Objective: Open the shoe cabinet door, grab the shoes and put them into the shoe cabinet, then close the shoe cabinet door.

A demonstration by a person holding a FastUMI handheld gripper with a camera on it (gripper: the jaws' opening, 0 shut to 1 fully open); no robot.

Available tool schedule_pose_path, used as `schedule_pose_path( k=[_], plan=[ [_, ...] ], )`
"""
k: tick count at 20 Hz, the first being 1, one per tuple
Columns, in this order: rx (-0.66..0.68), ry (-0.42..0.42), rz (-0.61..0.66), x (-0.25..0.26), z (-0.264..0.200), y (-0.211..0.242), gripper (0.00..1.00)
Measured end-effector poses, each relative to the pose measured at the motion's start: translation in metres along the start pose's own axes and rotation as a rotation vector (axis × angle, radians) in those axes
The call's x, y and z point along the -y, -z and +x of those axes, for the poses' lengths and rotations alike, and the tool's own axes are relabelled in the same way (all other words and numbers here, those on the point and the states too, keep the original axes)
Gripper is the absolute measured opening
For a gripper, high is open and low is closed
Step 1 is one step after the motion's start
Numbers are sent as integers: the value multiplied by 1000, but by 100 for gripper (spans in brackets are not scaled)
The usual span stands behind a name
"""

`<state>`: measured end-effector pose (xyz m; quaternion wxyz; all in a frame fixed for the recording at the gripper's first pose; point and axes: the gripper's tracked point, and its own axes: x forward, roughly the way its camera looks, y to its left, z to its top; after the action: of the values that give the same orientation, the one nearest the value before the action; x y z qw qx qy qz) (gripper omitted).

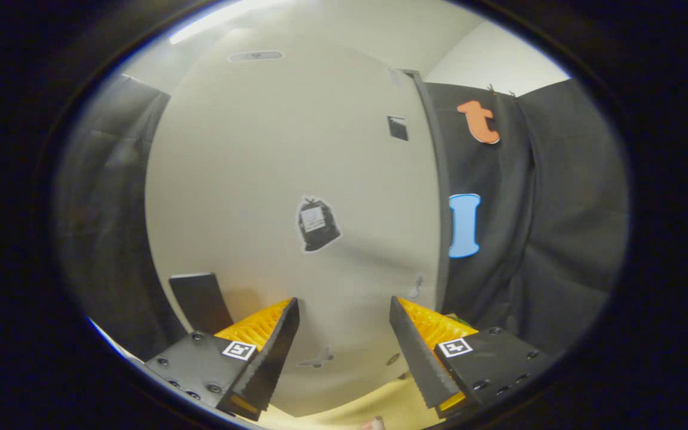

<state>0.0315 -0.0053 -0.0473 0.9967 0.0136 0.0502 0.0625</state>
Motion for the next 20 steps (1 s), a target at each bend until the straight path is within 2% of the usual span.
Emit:
schedule_pose_path(
  k=[5, 11, 15, 20],
  plan=[
    [-44, -24, 4, -36, 39, 18, 94],
    [-35, -42, -19, -59, 82, 15, 94],
    [-24, -40, -22, -64, 88, 18, 94],
    [-11, 15, -46, -65, 85, 16, 94]
  ],
)
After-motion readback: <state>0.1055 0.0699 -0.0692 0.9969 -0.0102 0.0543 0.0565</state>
